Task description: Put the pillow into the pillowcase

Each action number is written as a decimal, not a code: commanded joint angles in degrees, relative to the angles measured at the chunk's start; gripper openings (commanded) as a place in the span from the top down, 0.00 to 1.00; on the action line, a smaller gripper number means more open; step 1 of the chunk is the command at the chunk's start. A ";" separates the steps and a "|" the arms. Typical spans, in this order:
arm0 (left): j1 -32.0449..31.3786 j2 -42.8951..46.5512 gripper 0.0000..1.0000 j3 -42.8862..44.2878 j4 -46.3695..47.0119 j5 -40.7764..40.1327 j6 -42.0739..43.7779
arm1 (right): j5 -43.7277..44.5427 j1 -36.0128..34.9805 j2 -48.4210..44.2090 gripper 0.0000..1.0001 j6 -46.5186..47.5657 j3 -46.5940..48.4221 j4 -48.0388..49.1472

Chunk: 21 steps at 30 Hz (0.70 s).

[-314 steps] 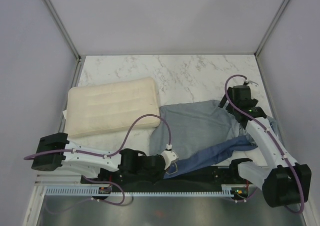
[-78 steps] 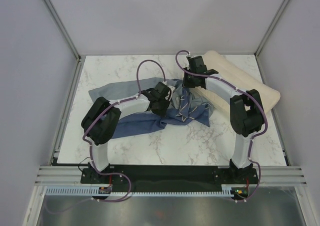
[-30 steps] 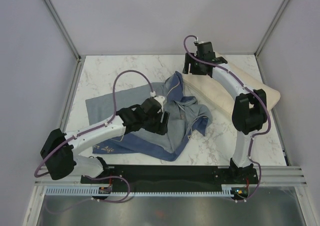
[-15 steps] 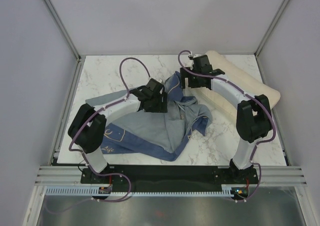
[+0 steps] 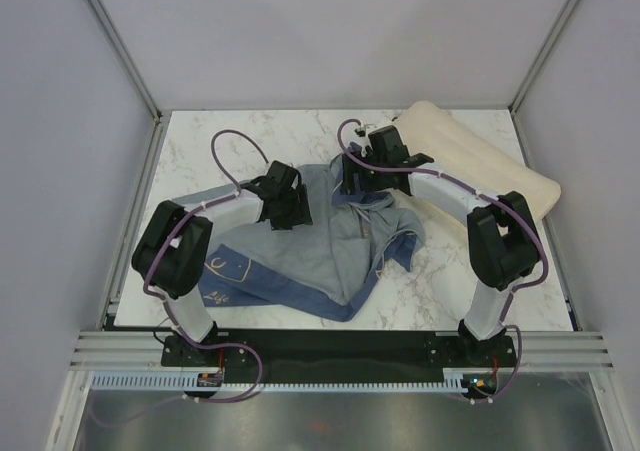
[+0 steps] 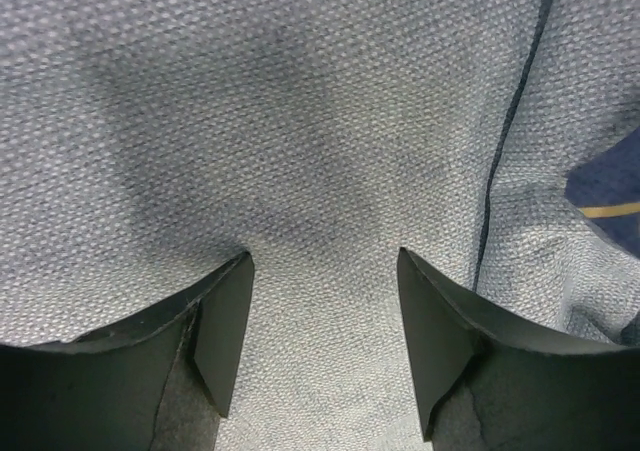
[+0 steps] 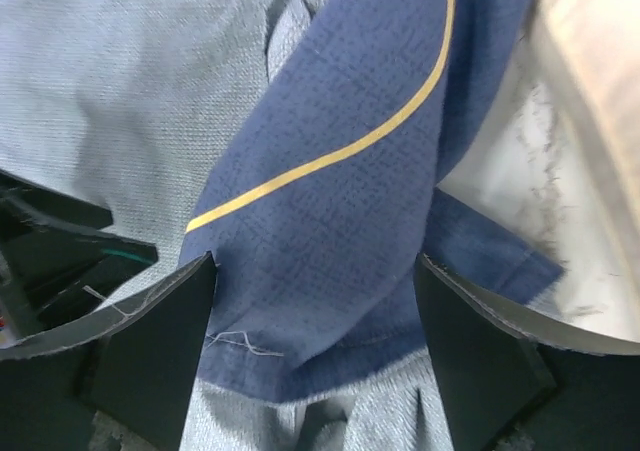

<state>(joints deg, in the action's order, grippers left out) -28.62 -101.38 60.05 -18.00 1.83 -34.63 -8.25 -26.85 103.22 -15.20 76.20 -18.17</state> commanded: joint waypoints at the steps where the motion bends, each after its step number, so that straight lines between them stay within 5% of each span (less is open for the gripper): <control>1: 1.54 -1.54 0.33 -4.41 -1.68 -7.07 -1.84 | 2.01 -0.66 2.95 0.19 -1.50 1.05 2.00; 2: 2.16 -1.45 0.34 -5.20 -1.95 -7.71 -2.36 | 2.71 -0.66 3.13 0.23 -1.76 1.14 1.83; 3: 2.86 -1.45 0.34 -5.99 -1.60 -7.71 -2.63 | 2.89 -0.57 3.30 0.43 -1.94 1.14 1.91; 7: 7.95 -0.58 0.35 -10.29 4.26 0.33 -4.20 | 5.17 -0.66 2.87 0.89 -3.25 1.49 1.91; 12: 17.53 4.87 0.38 -19.52 17.72 14.34 -9.31 | 9.20 -0.48 0.24 1.00 -4.48 0.35 2.00; 21: 27.11 14.71 0.35 -15.06 5.87 4.68 -4.92 | 11.24 1.62 -2.41 1.00 -6.25 1.31 2.09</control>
<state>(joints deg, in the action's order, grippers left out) -5.72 -89.78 43.00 -5.56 11.44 -42.11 1.39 -26.30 103.63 -20.38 75.70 -17.56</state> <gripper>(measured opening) 0.643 0.011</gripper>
